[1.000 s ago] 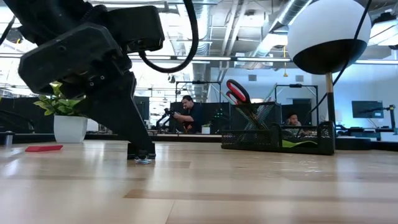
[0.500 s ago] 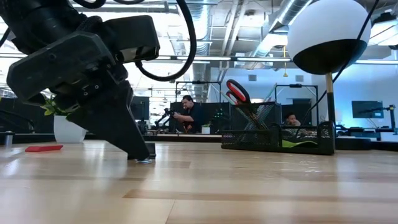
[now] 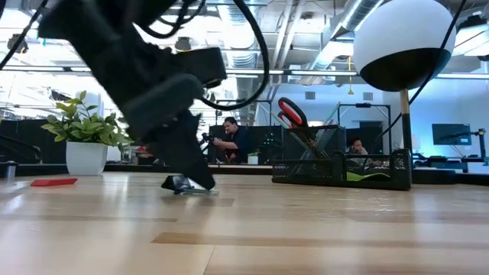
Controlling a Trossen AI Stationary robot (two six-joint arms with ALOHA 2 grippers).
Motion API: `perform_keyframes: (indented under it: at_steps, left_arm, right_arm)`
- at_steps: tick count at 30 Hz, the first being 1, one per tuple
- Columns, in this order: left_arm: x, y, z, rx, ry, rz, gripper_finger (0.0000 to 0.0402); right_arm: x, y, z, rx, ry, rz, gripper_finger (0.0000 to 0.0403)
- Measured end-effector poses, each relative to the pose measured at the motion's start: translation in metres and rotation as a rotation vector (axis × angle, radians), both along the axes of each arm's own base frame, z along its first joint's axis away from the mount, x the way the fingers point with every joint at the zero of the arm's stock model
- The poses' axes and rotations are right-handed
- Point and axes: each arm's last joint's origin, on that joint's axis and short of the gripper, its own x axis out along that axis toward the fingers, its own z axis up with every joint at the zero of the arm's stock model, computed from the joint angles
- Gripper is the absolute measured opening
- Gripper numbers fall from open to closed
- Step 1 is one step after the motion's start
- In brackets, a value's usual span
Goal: Pick and place office supplies into organizer
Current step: Put the black binder clip into the desk organizer
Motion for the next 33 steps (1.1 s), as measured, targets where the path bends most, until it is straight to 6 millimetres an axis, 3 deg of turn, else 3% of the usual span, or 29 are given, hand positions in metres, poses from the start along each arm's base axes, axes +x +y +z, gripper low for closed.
perform_keyframes:
  at_steps: [7, 14, 18, 21, 26, 30, 33]
  left_arm:
    - [0.011, 0.025, 0.001, 0.077, -0.003, 0.022, 0.0]
    - [0.019, 0.023, 0.011, 0.123, 0.012, -0.087, 0.0]
    - [0.02, 0.018, 0.029, 0.072, -0.008, -0.132, 0.0]
    - [0.013, 0.017, 0.055, 0.091, -0.051, -0.169, 0.0]
    - [-0.028, 0.028, 0.126, 0.154, -0.114, -0.161, 0.0]
    - [-0.085, 0.04, 0.186, 0.184, -0.21, -0.113, 0.0]
    - [-0.128, 0.048, 0.206, 0.181, -0.277, -0.128, 0.0]
  right_arm:
    - [0.0, 0.001, 0.0, 0.006, 0.006, 0.011, 0.0]
    - [-0.001, 0.001, -0.001, 0.008, 0.016, 0.021, 0.0]
    - [-0.003, 0.001, -0.003, -0.012, 0.035, 0.024, 0.0]
    - [-0.007, 0.004, -0.005, -0.001, 0.027, 0.018, 0.0]
    - [-0.02, 0.011, -0.013, -0.045, 0.002, -0.016, 0.0]
    - [-0.032, 0.019, -0.014, -0.077, -0.025, -0.039, 0.0]
    - [-0.039, 0.02, -0.016, -0.1, -0.029, -0.059, 0.0]
